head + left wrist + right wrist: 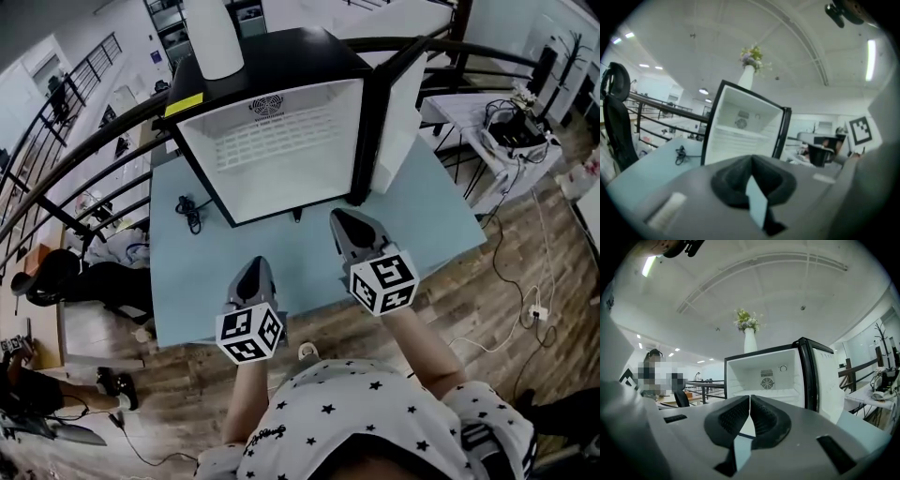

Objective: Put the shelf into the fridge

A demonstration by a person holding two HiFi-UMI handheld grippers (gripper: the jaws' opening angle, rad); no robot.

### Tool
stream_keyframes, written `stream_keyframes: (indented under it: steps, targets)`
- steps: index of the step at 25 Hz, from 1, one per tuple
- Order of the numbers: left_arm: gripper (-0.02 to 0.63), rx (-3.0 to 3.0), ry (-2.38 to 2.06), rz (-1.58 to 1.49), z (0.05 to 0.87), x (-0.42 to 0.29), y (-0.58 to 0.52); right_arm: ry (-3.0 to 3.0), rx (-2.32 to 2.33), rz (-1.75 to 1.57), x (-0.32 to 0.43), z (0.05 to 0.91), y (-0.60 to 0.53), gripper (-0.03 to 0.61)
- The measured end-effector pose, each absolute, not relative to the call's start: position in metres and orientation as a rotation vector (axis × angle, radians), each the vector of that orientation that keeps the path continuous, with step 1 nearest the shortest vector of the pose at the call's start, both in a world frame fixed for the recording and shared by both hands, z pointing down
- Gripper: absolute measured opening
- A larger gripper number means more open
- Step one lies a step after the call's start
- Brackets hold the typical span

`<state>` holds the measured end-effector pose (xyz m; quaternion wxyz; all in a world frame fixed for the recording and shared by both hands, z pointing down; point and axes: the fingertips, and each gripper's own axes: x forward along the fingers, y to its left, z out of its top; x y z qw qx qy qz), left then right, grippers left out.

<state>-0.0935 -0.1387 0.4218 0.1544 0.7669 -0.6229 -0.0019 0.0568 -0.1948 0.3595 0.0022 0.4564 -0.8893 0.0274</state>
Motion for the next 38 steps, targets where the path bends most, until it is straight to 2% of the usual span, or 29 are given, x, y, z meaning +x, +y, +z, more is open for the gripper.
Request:
stream_keyframes:
  steps: [22,38]
  targets:
    - [0.008,2.143,-1.809,0.002,0.433,0.009,-0.018,-2.852,1.329,0.141,0.141,0.371,-0.057,0.025]
    - [0.006,2.123,-1.828,-0.019,0.435,0.029,0.014,-2.855,1.268,0.089,0.150,0.374,-0.024,0.018]
